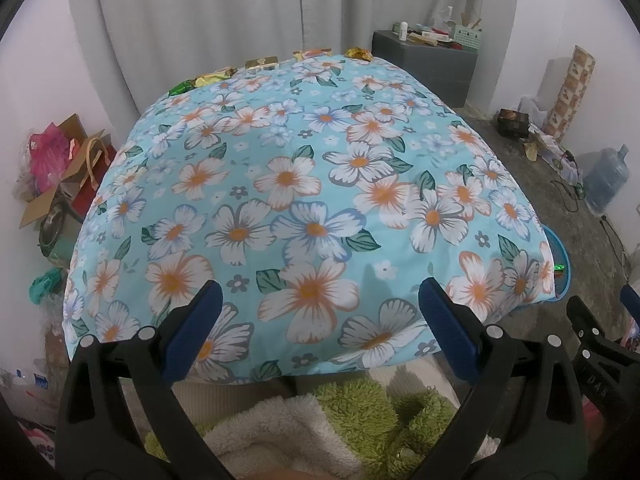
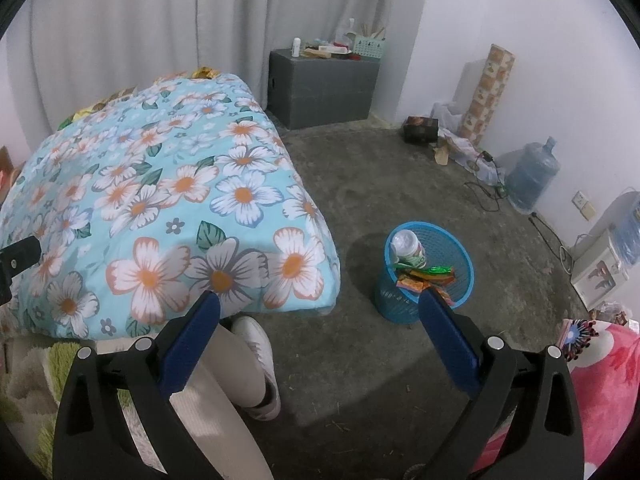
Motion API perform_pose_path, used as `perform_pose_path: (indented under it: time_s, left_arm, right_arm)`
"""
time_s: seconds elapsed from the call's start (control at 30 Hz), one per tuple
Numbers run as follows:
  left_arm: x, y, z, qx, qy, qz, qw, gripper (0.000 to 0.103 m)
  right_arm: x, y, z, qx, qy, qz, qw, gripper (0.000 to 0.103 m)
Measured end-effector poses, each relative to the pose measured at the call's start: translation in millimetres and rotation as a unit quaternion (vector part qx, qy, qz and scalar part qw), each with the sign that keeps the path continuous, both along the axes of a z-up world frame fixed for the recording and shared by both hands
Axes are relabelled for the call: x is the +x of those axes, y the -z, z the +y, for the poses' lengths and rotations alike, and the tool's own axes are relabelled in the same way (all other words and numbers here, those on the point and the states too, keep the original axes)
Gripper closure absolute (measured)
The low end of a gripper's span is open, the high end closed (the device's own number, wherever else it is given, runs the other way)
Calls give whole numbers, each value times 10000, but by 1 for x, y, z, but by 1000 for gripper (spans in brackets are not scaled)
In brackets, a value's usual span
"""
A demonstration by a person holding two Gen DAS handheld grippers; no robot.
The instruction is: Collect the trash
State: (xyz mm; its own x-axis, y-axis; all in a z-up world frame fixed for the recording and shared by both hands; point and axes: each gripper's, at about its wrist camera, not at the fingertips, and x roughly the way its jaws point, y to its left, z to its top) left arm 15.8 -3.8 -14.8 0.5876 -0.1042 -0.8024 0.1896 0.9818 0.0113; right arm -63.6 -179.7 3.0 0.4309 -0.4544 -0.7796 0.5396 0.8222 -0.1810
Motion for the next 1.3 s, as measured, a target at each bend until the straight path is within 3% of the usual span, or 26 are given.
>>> perform_pose_path:
  time_s: [1.3]
  left_arm:
    - [-2,-6,-5,-104,151,-42,9998,9]
  right_arm:
    - [0,-5,-4,4,10,-20,10000,6]
